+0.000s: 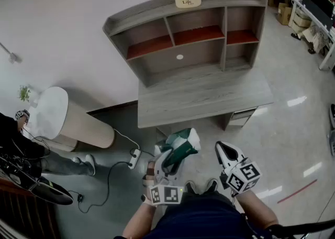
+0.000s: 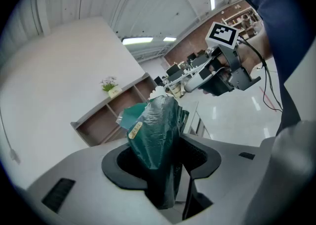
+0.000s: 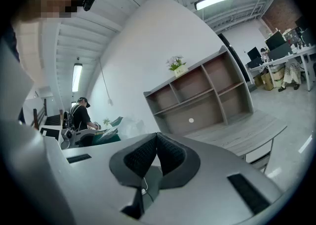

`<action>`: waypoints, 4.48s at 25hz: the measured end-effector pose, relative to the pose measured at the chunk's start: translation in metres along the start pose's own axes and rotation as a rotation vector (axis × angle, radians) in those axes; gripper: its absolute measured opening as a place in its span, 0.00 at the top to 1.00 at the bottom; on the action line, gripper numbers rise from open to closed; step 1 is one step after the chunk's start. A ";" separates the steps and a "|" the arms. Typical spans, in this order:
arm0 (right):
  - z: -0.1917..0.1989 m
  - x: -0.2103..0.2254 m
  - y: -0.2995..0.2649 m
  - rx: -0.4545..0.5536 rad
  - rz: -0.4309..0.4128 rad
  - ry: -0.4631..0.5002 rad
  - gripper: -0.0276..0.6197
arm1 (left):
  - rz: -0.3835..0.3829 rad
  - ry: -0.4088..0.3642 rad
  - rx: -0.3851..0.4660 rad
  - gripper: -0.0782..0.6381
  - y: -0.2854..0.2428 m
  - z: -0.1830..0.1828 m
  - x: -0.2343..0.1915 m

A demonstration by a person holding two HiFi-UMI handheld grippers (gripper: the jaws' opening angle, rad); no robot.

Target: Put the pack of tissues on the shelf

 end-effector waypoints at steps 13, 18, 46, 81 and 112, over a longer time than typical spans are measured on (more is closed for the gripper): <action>0.010 -0.010 0.025 -0.022 0.056 0.006 0.94 | 0.028 -0.034 0.049 0.60 0.006 -0.011 0.018; -0.013 -0.002 0.038 0.054 0.069 0.004 0.94 | 0.021 -0.053 0.065 0.60 0.004 -0.028 0.019; -0.043 0.093 0.022 0.080 0.211 0.001 0.94 | 0.045 -0.096 0.115 0.60 -0.094 -0.059 -0.006; -0.068 0.148 -0.106 -0.010 0.324 0.021 0.94 | 0.141 -0.067 0.181 0.60 -0.222 -0.036 -0.099; -0.123 0.297 -0.154 0.012 0.161 -0.023 0.94 | 0.012 -0.109 0.071 0.60 -0.340 -0.115 -0.106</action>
Point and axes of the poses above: the fingertips, and each gripper's own axes: y backward along the fingers, x to its right, z out of its underside, the point moved 1 cm from there along y, backward along the fingers, and after that the axes turned 4 degrees about y, right-handed, at the moved point
